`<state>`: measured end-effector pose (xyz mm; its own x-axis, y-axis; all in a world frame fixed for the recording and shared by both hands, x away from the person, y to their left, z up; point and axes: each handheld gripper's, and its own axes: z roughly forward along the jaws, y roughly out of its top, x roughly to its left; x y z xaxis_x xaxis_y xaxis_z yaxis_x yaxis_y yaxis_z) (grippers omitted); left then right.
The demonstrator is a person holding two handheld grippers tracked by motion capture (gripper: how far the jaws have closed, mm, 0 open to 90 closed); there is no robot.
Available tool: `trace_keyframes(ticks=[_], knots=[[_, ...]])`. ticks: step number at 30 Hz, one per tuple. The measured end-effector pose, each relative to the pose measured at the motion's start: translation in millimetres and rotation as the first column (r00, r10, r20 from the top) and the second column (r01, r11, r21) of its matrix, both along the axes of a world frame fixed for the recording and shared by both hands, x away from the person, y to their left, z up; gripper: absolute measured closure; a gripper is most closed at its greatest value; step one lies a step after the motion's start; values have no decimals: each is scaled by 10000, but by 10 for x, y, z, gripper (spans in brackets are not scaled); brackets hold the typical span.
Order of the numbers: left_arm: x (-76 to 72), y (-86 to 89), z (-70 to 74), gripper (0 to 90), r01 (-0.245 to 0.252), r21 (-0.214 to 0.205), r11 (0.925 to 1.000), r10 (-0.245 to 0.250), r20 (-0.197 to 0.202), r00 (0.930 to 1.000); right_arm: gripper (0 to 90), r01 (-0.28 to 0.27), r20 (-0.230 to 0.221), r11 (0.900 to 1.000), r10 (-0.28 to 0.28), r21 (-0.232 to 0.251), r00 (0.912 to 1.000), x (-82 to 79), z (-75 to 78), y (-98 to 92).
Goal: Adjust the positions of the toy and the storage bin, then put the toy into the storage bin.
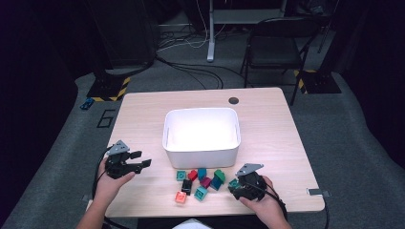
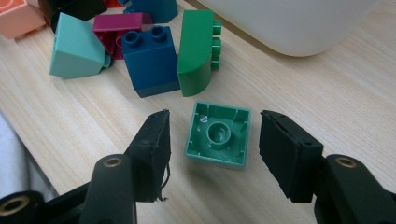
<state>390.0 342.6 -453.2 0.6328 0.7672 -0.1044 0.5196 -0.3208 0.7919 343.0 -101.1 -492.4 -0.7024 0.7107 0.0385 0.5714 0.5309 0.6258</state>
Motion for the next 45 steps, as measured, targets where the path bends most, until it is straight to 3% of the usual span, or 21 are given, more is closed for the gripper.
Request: trace_keyframes(ticks=[8,16,25,36,43,45], knots=[[5,-6,-12,384,-33,-43,10000,34,56,10000,442,40,-95,10000,-40,-36,9999,25,-36,6],[-1,2,-4,384,8,-21,10000,-8,3,10000,577,-117,-230,9995,110,-292,9997,32,-57,25],[6,22,-7,384,-27,-59,10000,27,22,10000,584,-113,-342,9998,107,-183,9994,26,0,-4],[12,47,-39,384,-148,-222,9996,146,-62,9999,585,-398,-309,9991,394,-119,9987,55,236,8],[-10,23,-9,384,27,-59,10000,-26,66,10000,585,-743,-142,9969,739,-260,9972,84,551,-15],[-11,25,-12,384,38,-47,10000,-37,56,10000,586,-765,-146,9970,764,-65,9970,96,647,-29]])
